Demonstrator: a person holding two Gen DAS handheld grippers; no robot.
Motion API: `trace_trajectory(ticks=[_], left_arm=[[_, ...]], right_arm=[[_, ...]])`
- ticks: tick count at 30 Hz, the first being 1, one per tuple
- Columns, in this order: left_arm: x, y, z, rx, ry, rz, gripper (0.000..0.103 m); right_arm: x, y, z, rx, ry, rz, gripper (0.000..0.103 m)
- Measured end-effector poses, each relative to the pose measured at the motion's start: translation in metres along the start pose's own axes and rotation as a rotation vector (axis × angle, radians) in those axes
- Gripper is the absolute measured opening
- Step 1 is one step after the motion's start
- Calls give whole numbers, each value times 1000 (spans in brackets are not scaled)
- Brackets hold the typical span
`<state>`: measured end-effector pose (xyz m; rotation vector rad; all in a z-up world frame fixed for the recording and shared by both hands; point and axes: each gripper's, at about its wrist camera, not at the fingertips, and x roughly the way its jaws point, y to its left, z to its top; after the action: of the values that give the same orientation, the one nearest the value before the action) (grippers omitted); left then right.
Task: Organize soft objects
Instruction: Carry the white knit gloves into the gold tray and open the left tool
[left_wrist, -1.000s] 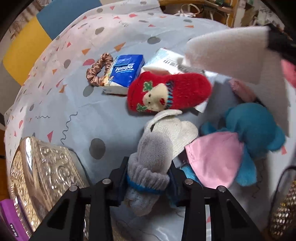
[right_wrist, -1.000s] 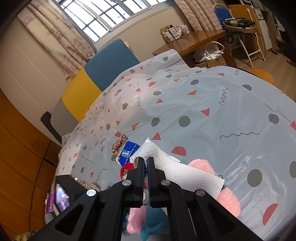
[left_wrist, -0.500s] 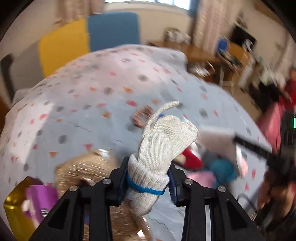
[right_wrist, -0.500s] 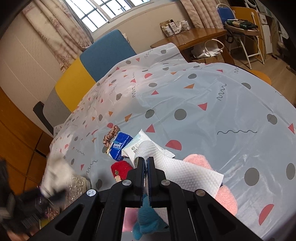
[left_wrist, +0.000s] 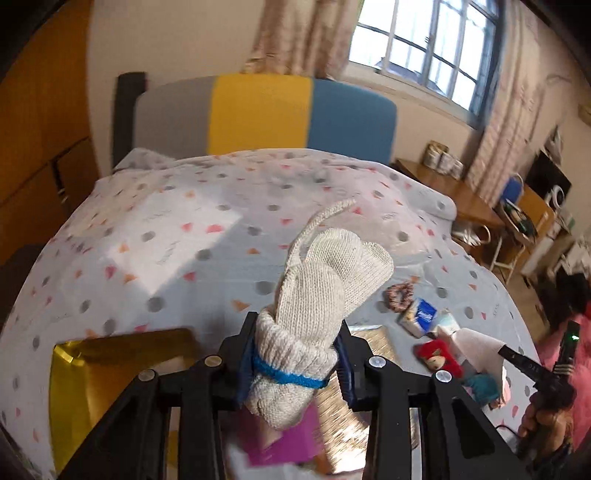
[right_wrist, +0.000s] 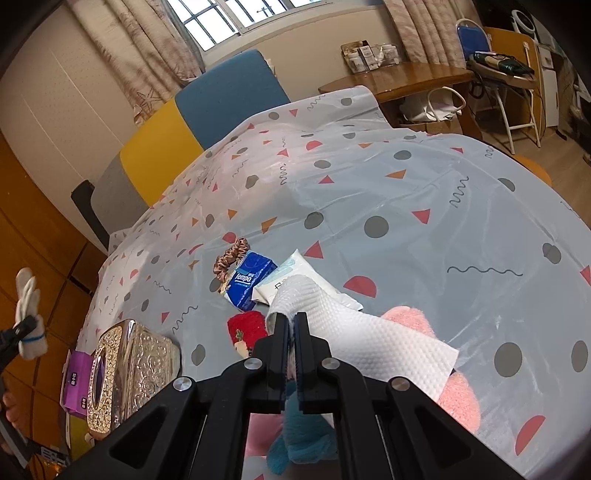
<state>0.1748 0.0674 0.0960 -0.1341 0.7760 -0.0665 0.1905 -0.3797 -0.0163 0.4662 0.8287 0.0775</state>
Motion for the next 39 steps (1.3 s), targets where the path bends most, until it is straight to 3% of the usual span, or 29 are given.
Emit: trace_trajectory(ticks=[7,11,23,30,33,35,39], left_arm=[[-29,61,-43,-82,-4,58,38],[-42,93,-65,-143,-8,96,38],[-31,170,-130,-306,82,214,38],[-10,183,-158,-335,159,211,41],[-3,182,-161,-333,173,213,45],[0,179,-163,-330,175,209,65],[-6,175,-161,-314,144,233,66]], right_arm=[[-1,-6,-1,42,7,30,2],[-7,-9,-1,76,-9,95,2],[0,-8,-4,62,18,27,2],[-1,-6,-5,51,18,14,2],[-3,-5,-5,64,12,20,2],[-4,-4,-5,71,13,26,2],[-11,4,-4,69,1,42,2]])
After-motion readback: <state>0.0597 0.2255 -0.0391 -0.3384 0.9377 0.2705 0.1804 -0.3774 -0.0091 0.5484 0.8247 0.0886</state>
